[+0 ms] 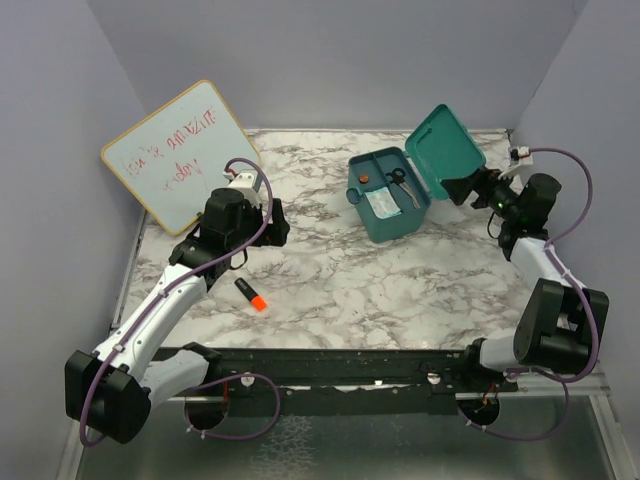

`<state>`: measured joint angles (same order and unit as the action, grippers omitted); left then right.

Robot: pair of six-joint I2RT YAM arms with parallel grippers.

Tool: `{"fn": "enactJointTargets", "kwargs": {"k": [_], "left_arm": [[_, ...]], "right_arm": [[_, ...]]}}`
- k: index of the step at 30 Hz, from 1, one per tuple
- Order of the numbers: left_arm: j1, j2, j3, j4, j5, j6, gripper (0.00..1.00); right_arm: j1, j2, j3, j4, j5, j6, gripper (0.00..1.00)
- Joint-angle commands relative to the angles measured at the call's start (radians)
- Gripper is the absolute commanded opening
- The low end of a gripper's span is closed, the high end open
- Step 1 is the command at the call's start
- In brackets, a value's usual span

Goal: Organize the medicine kit
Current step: Close the medicine box at the center of the board.

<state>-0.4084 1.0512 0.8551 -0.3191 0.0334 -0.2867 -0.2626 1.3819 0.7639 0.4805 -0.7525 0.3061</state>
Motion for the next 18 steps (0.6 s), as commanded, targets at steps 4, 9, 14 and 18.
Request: {"fn": "enactJointTargets", "kwargs": {"k": [4,9,14,18], "left_arm": [[-0.006,-0.016,-0.007,0.006,-0.003,0.009,0.99],[-0.006,-0.016,-0.007,0.006,-0.003,0.009,0.99],[-0.006,-0.016,-0.007,0.006,0.000,0.009,0.99],[-0.006,-0.015,-0.005,0.006,0.000,0.009,0.99]], "right_arm": [[0.006,-0.044,0.066,-0.026,-0.039,-0.035,0.97],[0.010,-0.043,0.082,-0.062,-0.056,-0.056,0.96],[0.026,-0.046,0.083,-0.070,-0.072,-0.060,0.96],[0.041,-0.041,0.091,-0.075,-0.084,-0.058,0.96]]}}
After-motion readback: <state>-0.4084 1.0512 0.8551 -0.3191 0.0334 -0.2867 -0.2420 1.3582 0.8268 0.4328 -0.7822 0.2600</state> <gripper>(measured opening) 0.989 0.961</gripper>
